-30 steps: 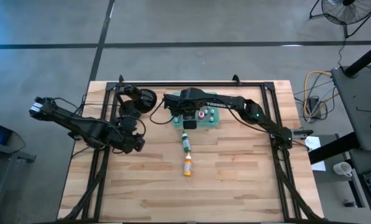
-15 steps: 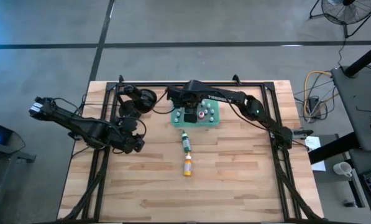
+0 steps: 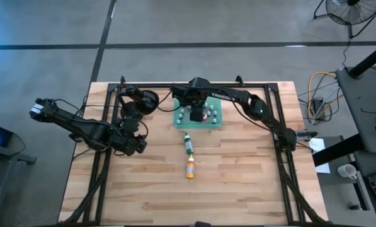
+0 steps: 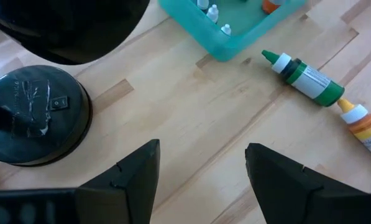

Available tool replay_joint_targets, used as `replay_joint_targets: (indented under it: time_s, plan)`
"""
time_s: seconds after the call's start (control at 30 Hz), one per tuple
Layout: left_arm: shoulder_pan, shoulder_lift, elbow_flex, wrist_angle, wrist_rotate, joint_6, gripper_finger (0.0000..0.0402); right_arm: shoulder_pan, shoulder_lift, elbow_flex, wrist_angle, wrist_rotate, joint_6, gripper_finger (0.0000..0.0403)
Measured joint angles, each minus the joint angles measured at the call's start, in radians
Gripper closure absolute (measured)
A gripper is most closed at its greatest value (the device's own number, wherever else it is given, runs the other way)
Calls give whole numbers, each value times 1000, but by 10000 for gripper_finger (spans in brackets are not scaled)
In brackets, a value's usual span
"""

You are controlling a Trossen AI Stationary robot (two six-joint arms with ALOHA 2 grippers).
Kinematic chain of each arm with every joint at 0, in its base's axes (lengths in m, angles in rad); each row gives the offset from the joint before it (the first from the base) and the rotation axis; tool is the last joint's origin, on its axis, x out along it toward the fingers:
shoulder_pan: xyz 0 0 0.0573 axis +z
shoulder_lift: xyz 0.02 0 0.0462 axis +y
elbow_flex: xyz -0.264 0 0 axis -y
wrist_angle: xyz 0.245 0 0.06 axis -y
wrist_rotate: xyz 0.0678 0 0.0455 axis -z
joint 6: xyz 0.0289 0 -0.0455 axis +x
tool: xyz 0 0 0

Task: Pick & Place food coloring
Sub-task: Put the left big yellow food coloring bottle into the bin

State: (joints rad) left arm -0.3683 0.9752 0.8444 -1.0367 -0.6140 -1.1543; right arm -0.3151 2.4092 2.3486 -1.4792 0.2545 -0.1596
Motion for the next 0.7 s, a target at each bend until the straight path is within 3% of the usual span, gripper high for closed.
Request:
replay_joint_targets:
  time_s: [0.7]
  plan:
    - [0, 0, 0, 14, -10, -10, 193, -9, 0, 0, 1, 2, -8, 252]
